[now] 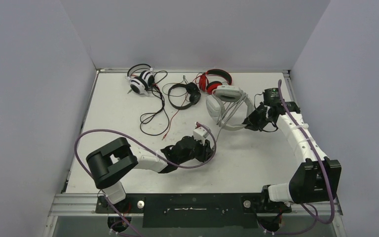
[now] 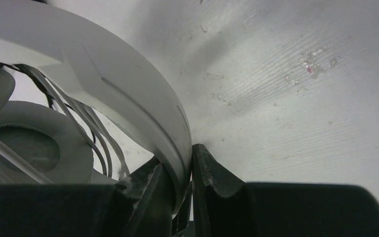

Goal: Wrap the headphones
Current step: Wrap the headphones cable around the headphones, then place the headphones at the center of the board.

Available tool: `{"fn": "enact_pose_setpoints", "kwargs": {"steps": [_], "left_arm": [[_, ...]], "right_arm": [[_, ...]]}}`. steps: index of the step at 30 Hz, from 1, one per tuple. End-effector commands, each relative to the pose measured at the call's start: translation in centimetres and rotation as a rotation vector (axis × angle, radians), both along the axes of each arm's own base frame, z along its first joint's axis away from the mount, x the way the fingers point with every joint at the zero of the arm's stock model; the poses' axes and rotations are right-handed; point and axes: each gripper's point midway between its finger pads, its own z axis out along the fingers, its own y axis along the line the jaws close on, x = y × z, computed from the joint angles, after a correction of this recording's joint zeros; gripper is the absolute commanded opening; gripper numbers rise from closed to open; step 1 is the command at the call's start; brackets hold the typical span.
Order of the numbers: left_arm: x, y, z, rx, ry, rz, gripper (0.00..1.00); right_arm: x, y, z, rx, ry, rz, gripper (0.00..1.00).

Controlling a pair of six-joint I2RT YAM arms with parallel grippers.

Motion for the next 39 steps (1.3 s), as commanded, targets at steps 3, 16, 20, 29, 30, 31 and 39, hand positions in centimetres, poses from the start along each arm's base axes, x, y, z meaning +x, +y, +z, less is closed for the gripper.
{"fn": "enact_pose_setpoints", "kwargs": {"steps": [3,16,20,29,30,31,39], "left_arm": [[2.4,-3.3,2.6,-0.079,-0.054,-0.008,0.37],[-0.4,-4.4,5.6,-0.225,0.039,-0.111,0.43],[-2.5,-5.6,7.1,-0.409,0.143,-0.181,0.35],[-4.2,-9.4,7.3,-0.66,0.342,-0.281,0.0],[-3.8,-9.7,7.4,-0.679,0.357,-0.279,0.0],[-3.7,-9.9,6.9,-0.68,0.369,-0.276,0.0],[0.5,-11.3,5.0,-0.74,0.46,-0.218,0.05]], "right_arm": [[2.4,-2.9,5.4,0.082,-0.202,-0.081,0.0],[2.6,-6.8,4.0,0.058,-0.192,-0.146,0.0],[2.7,-6.8,3.8,0.057,-0.19,-0.147,0.0],[2.8,-6.7,4.5,0.062,-0.207,-0.143,0.0],[2.8,-6.7,4.5,0.065,-0.209,-0.141,0.0],[2.7,-6.6,4.5,0.068,-0.209,-0.139,0.0],[1.9,-6.3,4.1,0.076,-0.203,-0.13,0.0]]}}
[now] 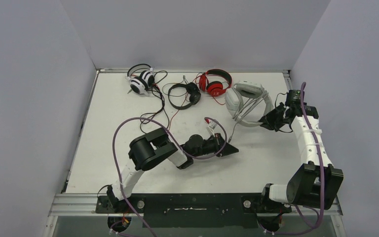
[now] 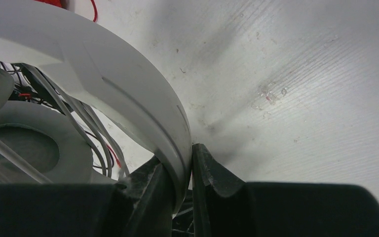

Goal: Wrap the headphones
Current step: Place the headphones at the center of the board.

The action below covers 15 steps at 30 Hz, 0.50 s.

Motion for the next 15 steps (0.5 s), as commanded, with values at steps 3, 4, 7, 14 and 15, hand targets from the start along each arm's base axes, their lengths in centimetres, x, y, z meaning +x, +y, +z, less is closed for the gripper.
{"fn": "enact_pose_setpoints", "kwargs": {"steps": [3,4,7,14,15], "left_arm": [[4.1,-0.8,0.9,-0.113,0.051,0.039,0.05],[4.7,-0.9,0.4,-0.106,0.06,0.047,0.04],[7.1,-1.5,-1.6,-0.048,0.074,0.08,0.04],[8.4,-2.9,-1.7,-0.071,0.088,0.06,0.04],[8.4,-3.0,-1.7,-0.074,0.089,0.056,0.04]], "right_arm": [[0.4,0.7,2.2,0.016,-0.126,0.032,0.0],[0.3,0.7,2.0,0.014,-0.123,0.034,0.0],[-0.2,0.7,1.0,0.01,-0.105,0.041,0.0],[-0.9,0.7,-0.2,-0.009,-0.084,0.068,0.0],[-1.1,0.7,-0.5,-0.01,-0.078,0.07,0.0]]}}
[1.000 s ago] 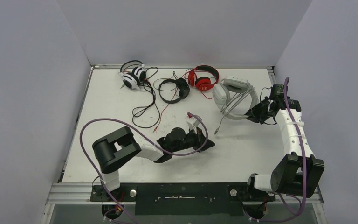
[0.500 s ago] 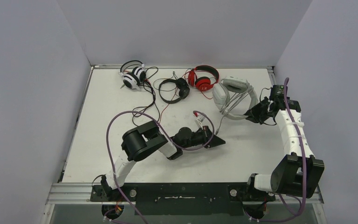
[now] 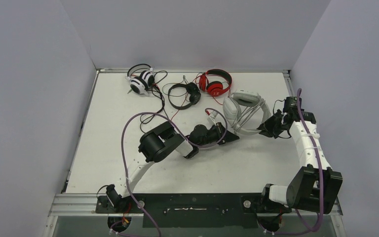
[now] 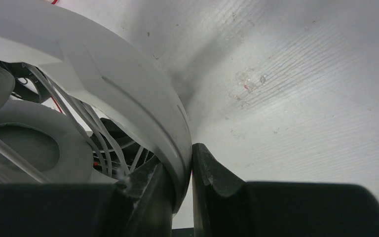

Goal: Wrap the headphones
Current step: Place the headphones at the center of the board.

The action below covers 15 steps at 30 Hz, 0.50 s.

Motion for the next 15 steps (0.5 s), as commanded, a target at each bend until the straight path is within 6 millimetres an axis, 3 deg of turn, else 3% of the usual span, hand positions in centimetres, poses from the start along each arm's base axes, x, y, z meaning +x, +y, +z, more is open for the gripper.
{"fn": "enact_pose_setpoints", "kwargs": {"steps": [1,8,15], "left_arm": [[0.4,-1.1,1.4,-0.052,-0.017,-0.03,0.04],[0.3,-1.2,0.7,-0.064,0.016,-0.03,0.04],[0.1,-1.6,-1.4,-0.017,0.069,-0.003,0.04]], "right_arm": [[1.0,0.4,1.6,0.0,-0.12,0.037,0.0],[-0.6,0.5,-1.9,-0.007,-0.061,0.047,0.0],[-1.2,0.8,-4.7,0.003,-0.031,0.052,0.0]]}}
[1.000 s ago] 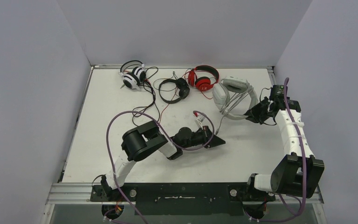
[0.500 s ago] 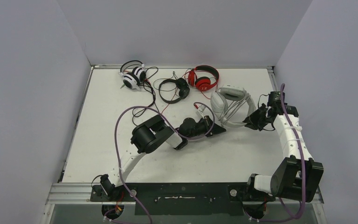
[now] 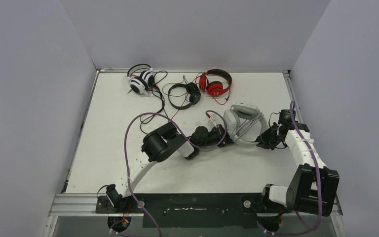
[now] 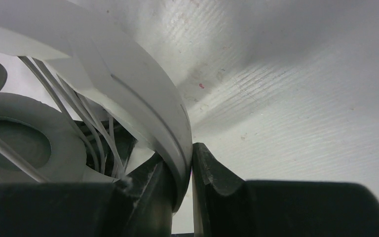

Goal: Wrap the headphones
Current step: Place the headphones at the center of the board.

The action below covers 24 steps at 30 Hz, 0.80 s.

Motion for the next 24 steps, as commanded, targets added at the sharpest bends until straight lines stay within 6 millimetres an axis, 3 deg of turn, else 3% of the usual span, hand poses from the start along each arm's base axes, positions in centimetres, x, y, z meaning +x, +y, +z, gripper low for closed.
{"fn": "enact_pose_setpoints", "kwargs": {"steps": [1,5,9,16,21,24], "left_arm": [[0.3,-0.9,0.3,-0.01,0.006,0.023,0.04],[0.7,-0.9,-0.8,0.028,0.044,0.071,0.04],[1.0,0.8,-3.5,0.179,0.12,0.156,0.04],[-0.3,7.9,-7.6,0.531,0.224,0.306,0.02],[-1.8,12.9,-8.0,0.685,0.242,0.394,0.04],[-2.2,15.3,-6.8,0.738,0.21,0.44,0.06]], "right_arm": [[1.9,0.6,0.8,0.016,-0.114,0.039,0.0],[1.5,0.4,-0.7,-0.001,-0.083,0.035,0.0],[1.3,-0.1,-2.2,-0.024,-0.067,0.018,0.0],[1.0,-0.6,-4.5,-0.047,-0.031,-0.007,0.0],[0.5,-0.8,-6.1,-0.075,-0.008,-0.022,0.0],[0.2,-0.3,-6.8,-0.089,0.004,-0.004,0.0]]}}
